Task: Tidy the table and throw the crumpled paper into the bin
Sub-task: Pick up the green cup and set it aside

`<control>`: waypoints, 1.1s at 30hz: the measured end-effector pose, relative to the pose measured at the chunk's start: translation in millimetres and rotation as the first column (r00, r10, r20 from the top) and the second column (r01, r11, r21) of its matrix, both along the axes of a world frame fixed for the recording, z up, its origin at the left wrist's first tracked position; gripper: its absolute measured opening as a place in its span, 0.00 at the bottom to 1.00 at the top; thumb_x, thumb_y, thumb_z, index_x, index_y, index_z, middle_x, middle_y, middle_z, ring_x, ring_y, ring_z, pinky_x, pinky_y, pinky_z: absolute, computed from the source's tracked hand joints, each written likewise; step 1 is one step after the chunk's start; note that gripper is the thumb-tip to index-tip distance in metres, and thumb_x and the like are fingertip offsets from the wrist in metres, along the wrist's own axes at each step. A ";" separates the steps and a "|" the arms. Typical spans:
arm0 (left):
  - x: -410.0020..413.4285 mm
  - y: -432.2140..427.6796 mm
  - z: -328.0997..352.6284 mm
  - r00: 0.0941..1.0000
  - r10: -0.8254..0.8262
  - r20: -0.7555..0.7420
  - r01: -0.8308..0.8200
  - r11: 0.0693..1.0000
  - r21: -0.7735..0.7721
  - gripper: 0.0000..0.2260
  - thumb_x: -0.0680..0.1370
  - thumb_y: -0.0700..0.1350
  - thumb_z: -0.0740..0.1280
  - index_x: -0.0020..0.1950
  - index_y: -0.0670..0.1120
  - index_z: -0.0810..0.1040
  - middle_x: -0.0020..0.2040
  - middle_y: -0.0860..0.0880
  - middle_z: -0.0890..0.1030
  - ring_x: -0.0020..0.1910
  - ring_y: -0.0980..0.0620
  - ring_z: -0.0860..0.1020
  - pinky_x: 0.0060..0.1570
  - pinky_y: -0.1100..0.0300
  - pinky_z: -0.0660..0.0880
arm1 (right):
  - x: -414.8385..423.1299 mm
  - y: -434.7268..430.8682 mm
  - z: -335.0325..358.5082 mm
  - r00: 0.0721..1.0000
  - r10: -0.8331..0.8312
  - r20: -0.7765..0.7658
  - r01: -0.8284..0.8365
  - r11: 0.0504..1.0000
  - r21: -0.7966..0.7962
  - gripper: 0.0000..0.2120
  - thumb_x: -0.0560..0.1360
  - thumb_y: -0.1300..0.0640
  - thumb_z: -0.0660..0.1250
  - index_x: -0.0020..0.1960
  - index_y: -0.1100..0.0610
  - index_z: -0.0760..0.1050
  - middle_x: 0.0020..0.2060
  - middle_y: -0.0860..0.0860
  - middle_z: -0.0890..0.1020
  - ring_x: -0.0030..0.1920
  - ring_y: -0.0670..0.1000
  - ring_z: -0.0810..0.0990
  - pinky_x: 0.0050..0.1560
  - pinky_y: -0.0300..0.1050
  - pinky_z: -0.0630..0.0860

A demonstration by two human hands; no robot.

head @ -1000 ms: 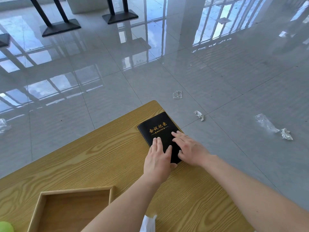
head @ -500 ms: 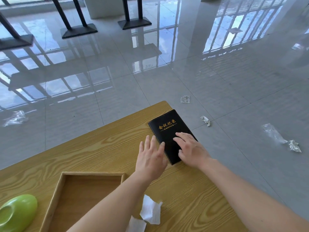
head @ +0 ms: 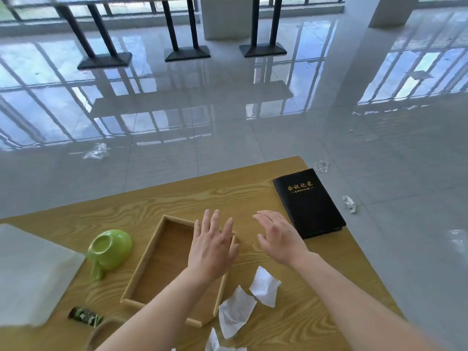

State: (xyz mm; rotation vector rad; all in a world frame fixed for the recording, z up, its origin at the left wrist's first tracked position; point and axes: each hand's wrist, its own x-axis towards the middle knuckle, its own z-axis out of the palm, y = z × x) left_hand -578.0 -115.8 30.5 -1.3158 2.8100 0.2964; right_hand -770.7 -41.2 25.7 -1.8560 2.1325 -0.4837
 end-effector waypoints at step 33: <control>333.8 11.1 -11.8 0.854 0.520 0.005 -0.516 0.847 0.128 0.30 0.79 0.60 0.58 0.79 0.50 0.59 0.77 0.41 0.61 0.76 0.43 0.57 0.75 0.48 0.57 | 315.0 -87.2 11.6 0.957 0.256 0.136 -0.276 0.948 0.158 0.22 0.76 0.56 0.66 0.70 0.53 0.71 0.64 0.50 0.76 0.65 0.50 0.73 0.67 0.45 0.70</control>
